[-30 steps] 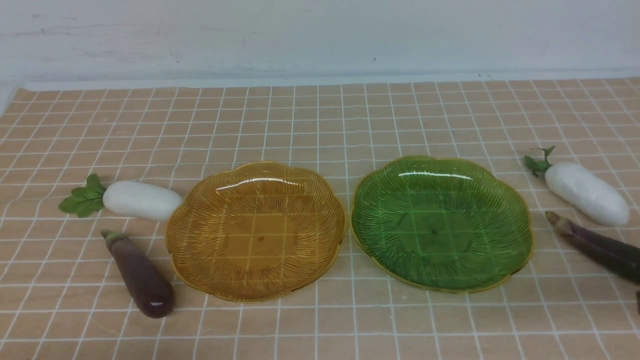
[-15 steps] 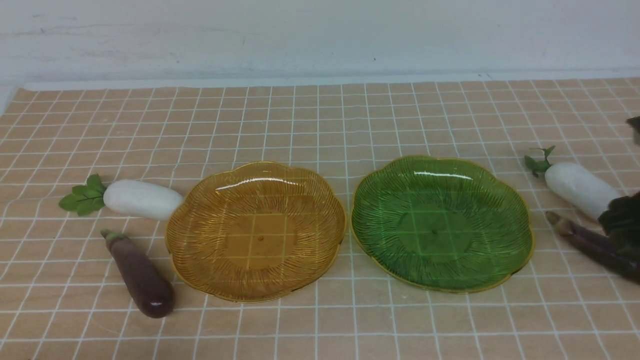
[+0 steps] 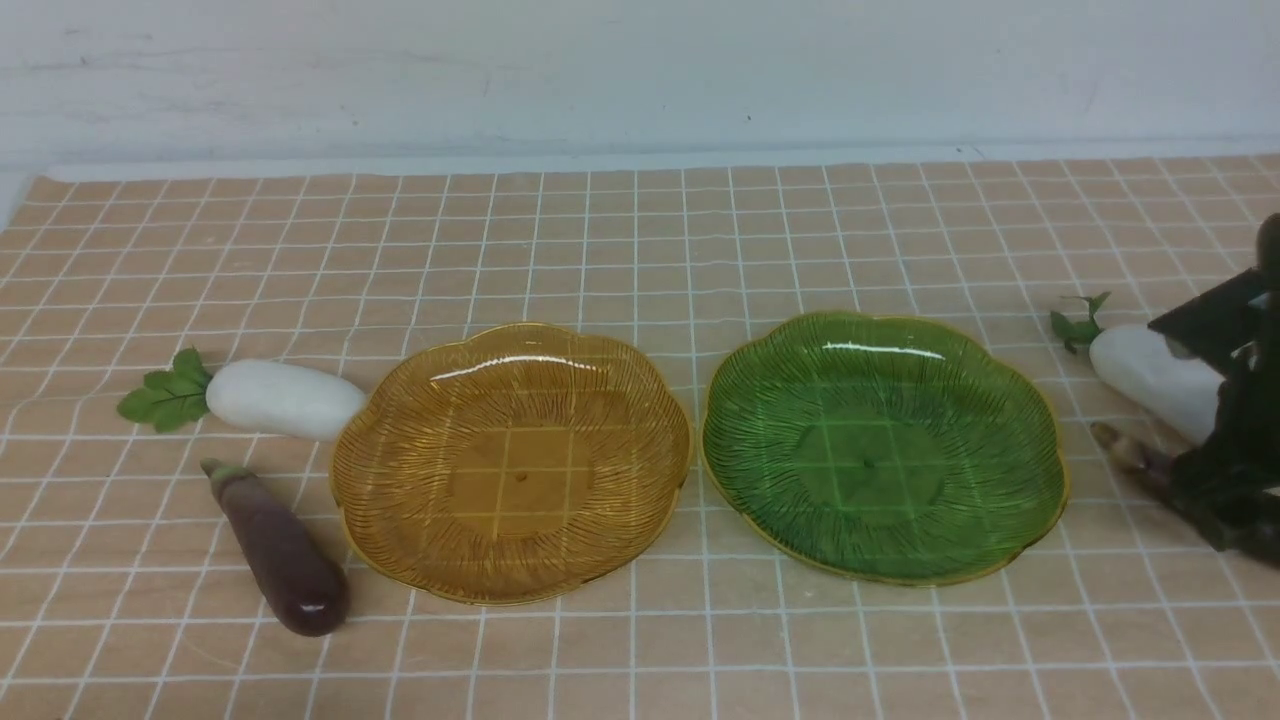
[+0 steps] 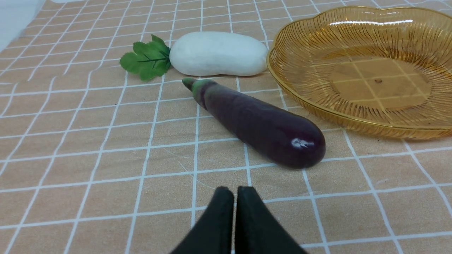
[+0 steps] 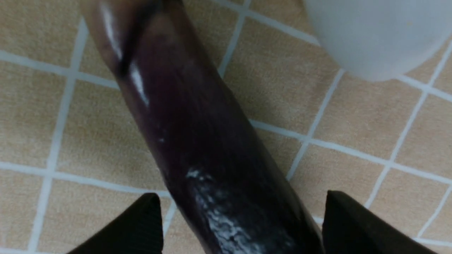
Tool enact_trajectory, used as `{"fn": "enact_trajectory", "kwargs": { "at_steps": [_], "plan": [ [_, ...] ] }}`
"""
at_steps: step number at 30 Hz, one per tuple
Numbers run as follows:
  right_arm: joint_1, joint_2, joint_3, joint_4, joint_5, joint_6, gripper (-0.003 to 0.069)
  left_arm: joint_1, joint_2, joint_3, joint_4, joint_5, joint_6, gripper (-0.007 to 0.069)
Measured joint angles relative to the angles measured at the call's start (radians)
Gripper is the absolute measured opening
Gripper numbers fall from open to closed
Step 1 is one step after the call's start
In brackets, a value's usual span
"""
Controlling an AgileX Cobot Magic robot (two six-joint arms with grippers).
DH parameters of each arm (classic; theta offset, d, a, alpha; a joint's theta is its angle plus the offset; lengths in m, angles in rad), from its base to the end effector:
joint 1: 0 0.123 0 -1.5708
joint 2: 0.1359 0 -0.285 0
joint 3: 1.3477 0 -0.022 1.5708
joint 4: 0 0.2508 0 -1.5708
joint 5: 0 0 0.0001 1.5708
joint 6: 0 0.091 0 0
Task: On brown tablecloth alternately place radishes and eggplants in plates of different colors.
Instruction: 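Pick up the eggplant and place it on the yellow plate with the right gripper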
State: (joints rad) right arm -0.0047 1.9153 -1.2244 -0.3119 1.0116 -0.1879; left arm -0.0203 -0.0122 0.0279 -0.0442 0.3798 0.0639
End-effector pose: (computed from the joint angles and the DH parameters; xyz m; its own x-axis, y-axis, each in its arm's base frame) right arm 0.3485 -0.0253 0.1636 -0.9362 -0.3333 0.1116 -0.3508 0.9062 -0.2359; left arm 0.0524 -0.0026 0.1703 -0.3022 0.0290 -0.9528 0.0428 0.9989 0.0168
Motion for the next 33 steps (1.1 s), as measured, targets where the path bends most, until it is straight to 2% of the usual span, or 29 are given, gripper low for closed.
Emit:
{"fn": "enact_trajectory", "kwargs": {
  "at_steps": [3, 7, 13, 15, 17, 20, 22, 24, 26, 30, 33],
  "plan": [
    [0.0, 0.012, 0.0, 0.001, 0.007, 0.0, 0.0507, 0.0, 0.0, 0.0, 0.0, 0.0, 0.0, -0.0002],
    [0.0, 0.013, -0.002, 0.006, 0.034, -0.001, 0.0372, 0.0, 0.0, 0.0, 0.0, 0.0, 0.0, -0.0002],
    [0.0, 0.008, -0.122, 0.038, 0.188, 0.001, 0.0366, 0.0, 0.0, 0.0, 0.0, 0.001, 0.0, -0.0002],
    [0.0, -0.025, -0.173, 0.095, 0.191, 0.015, 0.0366, 0.0, 0.0, 0.0, 0.0, 0.001, 0.0, -0.0002],
    [0.001, -0.086, -0.21, 0.209, 0.197, 0.009, 0.0366, 0.0, 0.0, 0.0, 0.0, 0.001, 0.0, -0.0002],
    [0.021, -0.169, -0.237, 0.44, 0.211, -0.057, 0.0366, 0.0, 0.0, 0.0, 0.0, 0.001, 0.0, -0.0002],
    [0.068, -0.195, -0.241, 0.622, 0.216, -0.112, 0.0366, 0.0, 0.0, 0.0, 0.0, 0.001, 0.0, -0.0002],
    [0.145, -0.194, -0.241, 0.75, 0.196, -0.137, 0.0366, 0.0, 0.0, 0.0, 0.0, 0.001, 0.0, -0.0002],
    [0.252, -0.171, -0.241, 0.848, 0.078, -0.15, 0.0366, 0.0, 0.0, 0.0, 0.0, 0.001, 0.0, -0.0002],
    [0.459, -0.068, -0.28, 0.894, -0.136, -0.175, 0.0366, 0.0, 0.0, 0.0, 0.0, 0.001, 0.0, -0.0002],
    [0.564, 0.043, -0.356, 0.896, -0.207, -0.178, 0.0366, 0.0, 0.0, 0.0, 0.0, 0.001, 0.0, -0.0002]
  ]
}}
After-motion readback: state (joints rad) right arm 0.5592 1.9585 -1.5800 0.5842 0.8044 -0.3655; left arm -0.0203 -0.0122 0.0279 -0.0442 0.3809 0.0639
